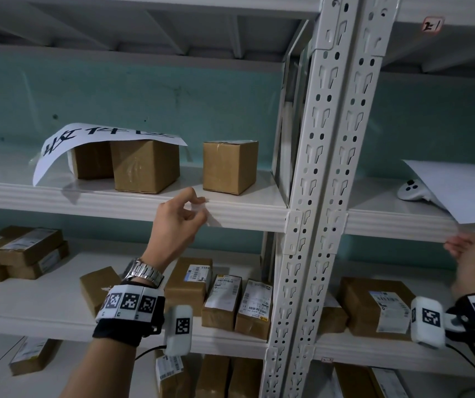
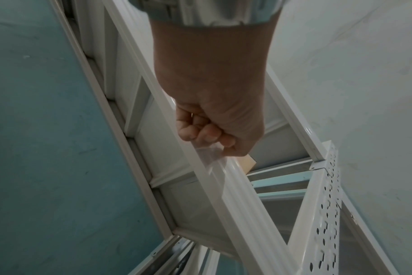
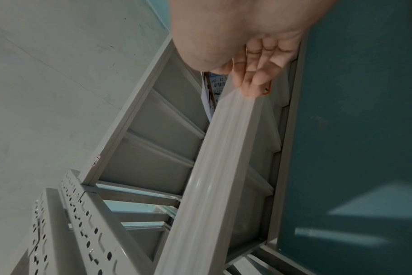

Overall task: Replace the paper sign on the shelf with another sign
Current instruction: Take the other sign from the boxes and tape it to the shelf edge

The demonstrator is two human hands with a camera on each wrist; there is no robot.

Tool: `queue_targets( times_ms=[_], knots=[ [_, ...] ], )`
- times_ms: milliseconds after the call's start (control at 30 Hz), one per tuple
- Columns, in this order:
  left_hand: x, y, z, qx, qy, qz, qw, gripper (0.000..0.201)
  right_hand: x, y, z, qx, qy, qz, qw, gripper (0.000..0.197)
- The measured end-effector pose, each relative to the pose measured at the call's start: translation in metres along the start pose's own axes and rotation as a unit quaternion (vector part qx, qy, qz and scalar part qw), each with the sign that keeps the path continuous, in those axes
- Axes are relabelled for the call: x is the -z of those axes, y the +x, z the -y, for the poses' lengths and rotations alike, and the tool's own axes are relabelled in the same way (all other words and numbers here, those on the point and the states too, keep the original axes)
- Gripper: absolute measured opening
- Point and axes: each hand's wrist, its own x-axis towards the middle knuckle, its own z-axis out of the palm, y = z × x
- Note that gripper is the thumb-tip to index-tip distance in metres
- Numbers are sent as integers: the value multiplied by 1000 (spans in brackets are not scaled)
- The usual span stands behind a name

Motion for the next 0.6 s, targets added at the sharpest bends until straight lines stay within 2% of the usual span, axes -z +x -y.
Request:
queue_targets(
  times_ms=[167, 300, 367, 433, 533, 600],
  knots=[
    [-7, -1, -2, -7, 41, -49, 998, 26, 0, -10, 8, -6, -7, 3, 1000, 12],
    [-10, -2, -3, -1, 44, -59, 997, 32, -2, -30, 14, 46, -42, -3, 998, 7],
    [-9, -2, -5, 7, 15, -45, 999, 25, -1, -34, 16, 90, -74, 3, 993, 11],
    [-8, -2, -6, 11, -6, -28, 1000, 16, 3, -32, 16, 107, -104, 16, 989, 12],
    [-7, -4, -9, 19, -20, -18, 999, 9, 9, -31, 20, 126, -171, 32, 977, 24],
    [-8, -6, -10, 30, -33, -19, 999, 4, 12, -34, 24, 142, -214, 42, 965, 23]
  ],
)
